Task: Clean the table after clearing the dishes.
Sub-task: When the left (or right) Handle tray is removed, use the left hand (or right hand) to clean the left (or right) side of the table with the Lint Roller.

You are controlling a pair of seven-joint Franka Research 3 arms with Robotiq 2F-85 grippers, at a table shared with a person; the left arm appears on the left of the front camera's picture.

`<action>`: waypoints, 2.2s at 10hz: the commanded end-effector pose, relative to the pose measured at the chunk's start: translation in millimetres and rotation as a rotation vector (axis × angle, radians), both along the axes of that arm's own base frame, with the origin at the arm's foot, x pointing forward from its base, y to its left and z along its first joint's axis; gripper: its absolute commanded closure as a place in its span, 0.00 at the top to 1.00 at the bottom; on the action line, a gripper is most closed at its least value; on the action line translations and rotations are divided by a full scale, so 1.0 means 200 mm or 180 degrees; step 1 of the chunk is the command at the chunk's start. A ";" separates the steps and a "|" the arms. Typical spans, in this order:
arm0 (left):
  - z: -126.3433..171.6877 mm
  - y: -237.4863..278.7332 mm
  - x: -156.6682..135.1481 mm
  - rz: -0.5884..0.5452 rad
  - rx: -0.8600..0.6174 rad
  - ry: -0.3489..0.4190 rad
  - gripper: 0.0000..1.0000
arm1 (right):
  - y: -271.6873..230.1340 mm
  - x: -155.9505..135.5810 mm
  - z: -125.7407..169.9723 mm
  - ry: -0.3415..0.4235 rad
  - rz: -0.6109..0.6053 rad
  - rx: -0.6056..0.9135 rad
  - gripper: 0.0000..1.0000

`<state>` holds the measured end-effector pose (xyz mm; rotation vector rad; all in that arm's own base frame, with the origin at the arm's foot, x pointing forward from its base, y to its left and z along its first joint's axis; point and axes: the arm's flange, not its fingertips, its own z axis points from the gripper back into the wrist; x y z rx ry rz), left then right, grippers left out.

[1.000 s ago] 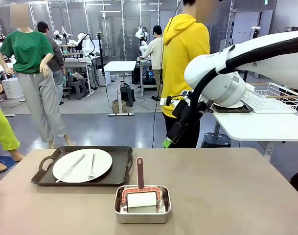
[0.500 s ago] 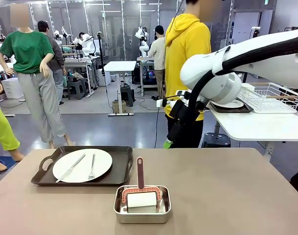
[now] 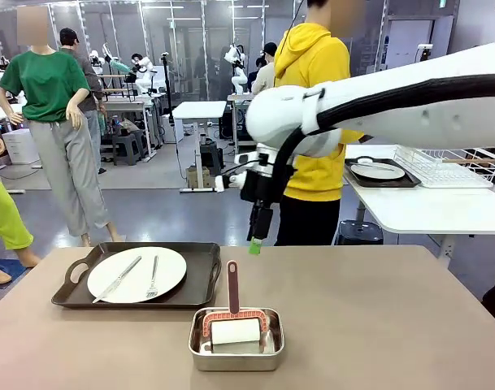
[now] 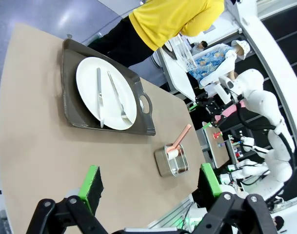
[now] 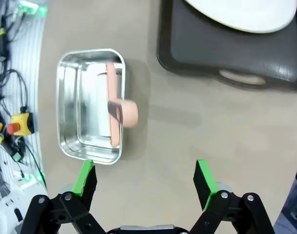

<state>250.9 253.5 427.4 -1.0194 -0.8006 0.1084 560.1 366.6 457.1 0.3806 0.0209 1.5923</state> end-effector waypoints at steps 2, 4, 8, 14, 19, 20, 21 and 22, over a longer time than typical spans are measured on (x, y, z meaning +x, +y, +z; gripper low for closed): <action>0.00 0.01 -0.01 -0.0026 -0.0013 -0.0038 1.00 | 0.24 0.05 -0.08 0.0182 0.0301 -0.0340 1.00; 0.00 0.01 -0.01 -0.0026 -0.0013 -0.0038 1.00 | 0.31 -0.03 -0.15 0.0202 0.0263 -0.0507 1.00; 0.00 0.01 -0.01 -0.0026 -0.0013 -0.0038 1.00 | 0.37 -0.20 -0.24 0.0241 0.0240 -0.0815 1.00; 0.00 0.01 -0.01 -0.0026 -0.0013 -0.0038 1.00 | 0.35 -0.31 -0.27 0.0162 0.0250 -0.0827 0.92; 0.00 0.01 -0.01 -0.0026 -0.0013 -0.0038 1.00 | 0.33 -0.30 -0.30 0.0095 0.0101 -0.0753 0.11; 0.00 0.01 -0.01 -0.0026 -0.0013 -0.0038 1.00 | 0.33 -0.30 -0.30 0.0091 0.0111 -0.0754 0.00; 0.00 0.01 -0.01 -0.0026 -0.0013 -0.0038 1.00 | 0.33 -0.31 -0.30 0.0095 0.0136 -0.0760 0.00; 0.00 0.01 -0.01 -0.0026 -0.0013 -0.0038 1.00 | 0.33 -0.31 -0.30 0.0089 0.0135 -0.0742 0.00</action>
